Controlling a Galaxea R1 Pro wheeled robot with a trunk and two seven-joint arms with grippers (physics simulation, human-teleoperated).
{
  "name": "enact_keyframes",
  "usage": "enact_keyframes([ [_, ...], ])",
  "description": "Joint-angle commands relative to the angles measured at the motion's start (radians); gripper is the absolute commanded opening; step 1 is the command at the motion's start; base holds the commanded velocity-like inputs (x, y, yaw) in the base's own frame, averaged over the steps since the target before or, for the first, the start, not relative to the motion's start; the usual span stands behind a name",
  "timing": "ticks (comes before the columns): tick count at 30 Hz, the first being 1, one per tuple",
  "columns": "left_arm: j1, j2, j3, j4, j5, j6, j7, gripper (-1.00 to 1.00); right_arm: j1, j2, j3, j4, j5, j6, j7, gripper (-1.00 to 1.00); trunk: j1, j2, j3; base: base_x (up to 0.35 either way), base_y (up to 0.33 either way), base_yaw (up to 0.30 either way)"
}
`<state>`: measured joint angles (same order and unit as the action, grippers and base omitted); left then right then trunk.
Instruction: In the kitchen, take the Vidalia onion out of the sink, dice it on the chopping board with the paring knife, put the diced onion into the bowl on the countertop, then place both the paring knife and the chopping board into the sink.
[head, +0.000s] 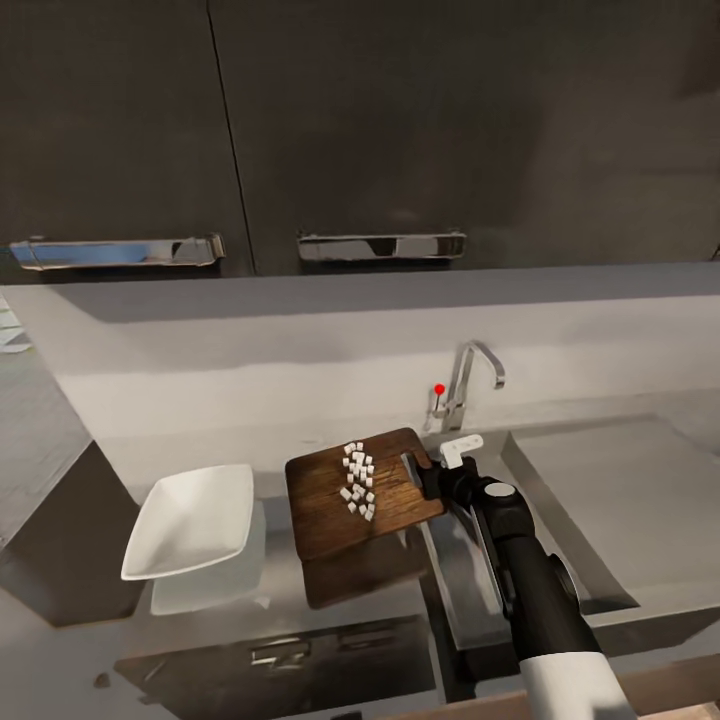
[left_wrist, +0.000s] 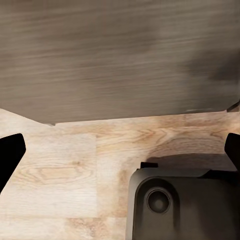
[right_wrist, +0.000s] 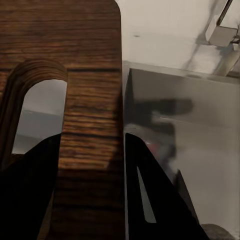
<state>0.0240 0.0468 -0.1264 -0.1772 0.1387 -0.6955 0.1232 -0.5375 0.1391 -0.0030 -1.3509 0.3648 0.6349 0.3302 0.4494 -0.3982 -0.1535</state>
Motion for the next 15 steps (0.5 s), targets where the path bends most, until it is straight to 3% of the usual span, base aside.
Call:
enact_keyframes([
  [1,0.001,0.001,-0.009,-0.002,0.009,-0.001,0.004,1.0,-0.001,0.001,0.0,-0.002,0.009,0.016,0.007,-1.0,0.001,-0.002,0.0,0.0,0.0,0.0],
  [15,0.001,0.001,-0.009,-0.002,0.008,-0.001,0.004,1.0,-0.001,0.001,0.0,-0.002,0.01,0.039,0.007,-1.0,0.001,-0.002,0.022,0.0,0.0,0.0],
])
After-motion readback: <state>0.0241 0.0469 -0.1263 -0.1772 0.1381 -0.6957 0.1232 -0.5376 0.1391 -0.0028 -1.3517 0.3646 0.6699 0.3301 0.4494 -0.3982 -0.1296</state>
